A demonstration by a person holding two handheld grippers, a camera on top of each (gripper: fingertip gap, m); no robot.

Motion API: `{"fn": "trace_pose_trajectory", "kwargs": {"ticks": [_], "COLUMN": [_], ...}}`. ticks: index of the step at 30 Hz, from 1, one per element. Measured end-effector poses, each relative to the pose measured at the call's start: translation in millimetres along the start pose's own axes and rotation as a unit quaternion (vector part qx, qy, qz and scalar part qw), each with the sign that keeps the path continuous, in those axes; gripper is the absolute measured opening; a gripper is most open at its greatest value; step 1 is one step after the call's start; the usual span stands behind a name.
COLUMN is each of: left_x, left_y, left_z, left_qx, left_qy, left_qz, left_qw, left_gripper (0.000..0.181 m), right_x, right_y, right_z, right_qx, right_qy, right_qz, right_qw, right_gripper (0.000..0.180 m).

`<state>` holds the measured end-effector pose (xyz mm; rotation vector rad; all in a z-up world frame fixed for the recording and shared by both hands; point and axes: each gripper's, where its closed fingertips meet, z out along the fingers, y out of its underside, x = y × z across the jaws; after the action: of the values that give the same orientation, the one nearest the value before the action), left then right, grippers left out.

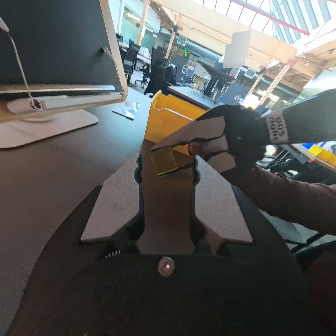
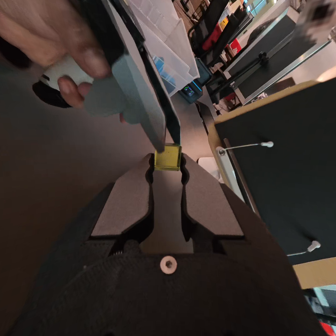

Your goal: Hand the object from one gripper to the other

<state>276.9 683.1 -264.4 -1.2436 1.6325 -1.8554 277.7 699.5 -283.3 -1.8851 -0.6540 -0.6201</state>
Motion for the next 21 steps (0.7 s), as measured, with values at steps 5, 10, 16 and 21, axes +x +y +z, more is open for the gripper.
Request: {"fn": "trace_pose_trajectory", "kwargs": {"ticks": [5,10,16,21], "left_x": [-2,-29,-38,-16], "left_y": [9,3,-8,-6], "left_z": [4,-8,-13,-3], "left_qx": [-0.032,-0.047,-0.074,-0.072], "left_qy": [-0.006,-0.104,-0.231,-0.241], "left_qz": [0.026,0.149,0.406,0.57], "left_qw": [0.999,0.982,0.881,0.782], "left_gripper": [0.027,0.026,0.026,0.026], "right_x": [3,5,13,14], "right_y": [-5,13,-2,-17], "right_z": [1,-1,-13,-18], "right_qx": [-0.002,-0.004,0.1,0.17], "right_qy": [0.043,-0.016,-0.154,-0.221], "right_qz": [-0.047,0.064,0.328,0.426], "right_qw": [0.998,0.998,0.927,0.861], "right_gripper": [0.025,0.027,0.055,0.059]}}
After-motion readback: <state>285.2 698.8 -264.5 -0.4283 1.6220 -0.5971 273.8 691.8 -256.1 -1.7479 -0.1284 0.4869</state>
